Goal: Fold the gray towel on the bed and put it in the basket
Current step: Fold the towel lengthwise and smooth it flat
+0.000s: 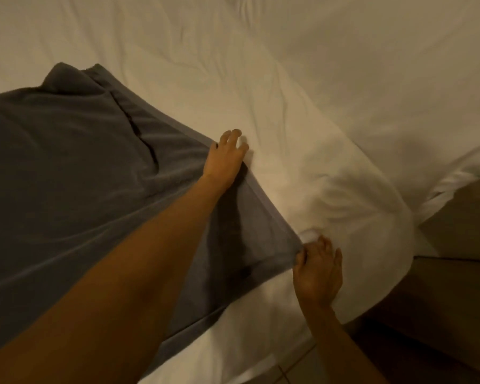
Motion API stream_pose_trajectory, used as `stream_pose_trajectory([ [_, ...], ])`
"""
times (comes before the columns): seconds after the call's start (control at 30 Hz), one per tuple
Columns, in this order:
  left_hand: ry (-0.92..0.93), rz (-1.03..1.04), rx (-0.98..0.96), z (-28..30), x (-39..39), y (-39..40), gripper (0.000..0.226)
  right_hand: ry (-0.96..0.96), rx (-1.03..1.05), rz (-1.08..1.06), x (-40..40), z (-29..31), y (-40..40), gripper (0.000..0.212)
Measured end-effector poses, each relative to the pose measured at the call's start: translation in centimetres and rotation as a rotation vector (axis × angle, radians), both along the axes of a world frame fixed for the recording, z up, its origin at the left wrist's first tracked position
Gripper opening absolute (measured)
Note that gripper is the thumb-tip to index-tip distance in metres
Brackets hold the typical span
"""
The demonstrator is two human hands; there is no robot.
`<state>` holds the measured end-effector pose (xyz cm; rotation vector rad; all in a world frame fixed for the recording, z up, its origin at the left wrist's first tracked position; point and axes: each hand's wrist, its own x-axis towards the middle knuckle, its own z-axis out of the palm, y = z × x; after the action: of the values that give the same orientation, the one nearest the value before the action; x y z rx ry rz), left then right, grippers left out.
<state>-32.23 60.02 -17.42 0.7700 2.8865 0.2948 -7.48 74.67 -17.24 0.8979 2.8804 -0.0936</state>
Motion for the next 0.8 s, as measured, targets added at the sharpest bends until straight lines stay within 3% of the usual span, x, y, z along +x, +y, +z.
stream_pose_trajectory([
  [0.07, -0.023, 0.009, 0.038, -1.1, 0.9, -0.6, 0.036, 0.017, -0.015, 0.003, 0.4, -0.8, -0.3, 0.047],
  [0.2, -0.066, 0.059, 0.082, -1.1, 1.4, -2.0, 0.044, 0.087, -0.051, -0.021, -1.4, -0.7, -1.5, 0.042],
  [0.47, -0.191, 0.198, -0.147, -2.1, 2.2, -5.7, 0.077, -0.106, -0.087, 0.254, -4.6, -1.8, -4.8, 0.063],
  [0.8, -0.240, 0.162, -0.124, -1.9, 1.4, -6.6, 0.076, -0.085, -0.168, 0.242, -5.0, -3.1, -4.9, 0.068],
])
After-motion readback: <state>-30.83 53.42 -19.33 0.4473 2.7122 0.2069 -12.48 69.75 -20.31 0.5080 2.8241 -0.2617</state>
